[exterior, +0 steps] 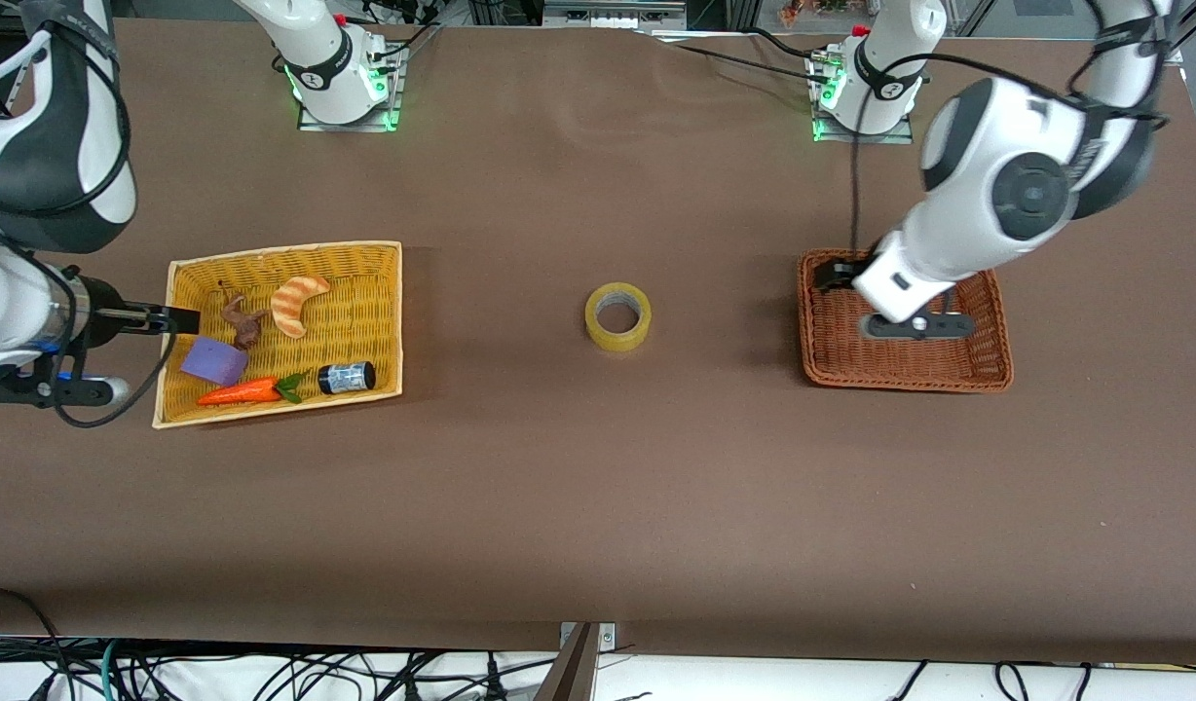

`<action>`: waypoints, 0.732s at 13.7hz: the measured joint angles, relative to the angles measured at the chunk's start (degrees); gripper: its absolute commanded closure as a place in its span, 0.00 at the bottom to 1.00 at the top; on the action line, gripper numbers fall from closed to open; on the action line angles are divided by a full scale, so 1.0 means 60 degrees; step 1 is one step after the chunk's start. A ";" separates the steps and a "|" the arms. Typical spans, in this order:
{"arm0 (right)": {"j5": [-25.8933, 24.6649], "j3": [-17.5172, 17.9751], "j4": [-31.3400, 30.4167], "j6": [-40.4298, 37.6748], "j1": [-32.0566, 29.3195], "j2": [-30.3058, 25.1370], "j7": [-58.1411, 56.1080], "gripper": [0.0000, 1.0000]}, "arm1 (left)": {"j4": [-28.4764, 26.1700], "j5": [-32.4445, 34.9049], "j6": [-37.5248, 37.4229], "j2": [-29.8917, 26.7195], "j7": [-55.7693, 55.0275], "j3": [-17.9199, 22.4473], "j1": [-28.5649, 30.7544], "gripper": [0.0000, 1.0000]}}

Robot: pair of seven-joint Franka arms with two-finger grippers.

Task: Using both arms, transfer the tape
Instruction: 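Withdraw the right gripper while the left gripper grasps the tape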

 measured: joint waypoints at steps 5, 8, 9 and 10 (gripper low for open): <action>0.1009 -0.0081 -0.0440 0.0195 -0.0696 -0.1159 -0.0145 0.00 | -0.0360 -0.0286 0.2119 0.1266 -0.2479 -0.0985 -0.0608 0.02; 0.1210 -0.0068 -0.1436 0.0783 -0.1236 -0.2197 -0.0195 0.00 | -0.0367 -0.0288 0.3431 0.2376 -0.3842 -0.1019 -0.1699 0.01; 0.1238 -0.0068 -0.1715 0.1002 -0.1335 -0.2461 -0.0217 0.00 | -0.0336 -0.0288 0.3978 0.2754 -0.4312 -0.1026 -0.2054 0.01; 0.1253 -0.0068 -0.1993 0.1114 -0.1372 -0.2724 -0.0225 0.00 | -0.0249 -0.0288 0.4427 0.3128 -0.4630 -0.1030 -0.2369 0.01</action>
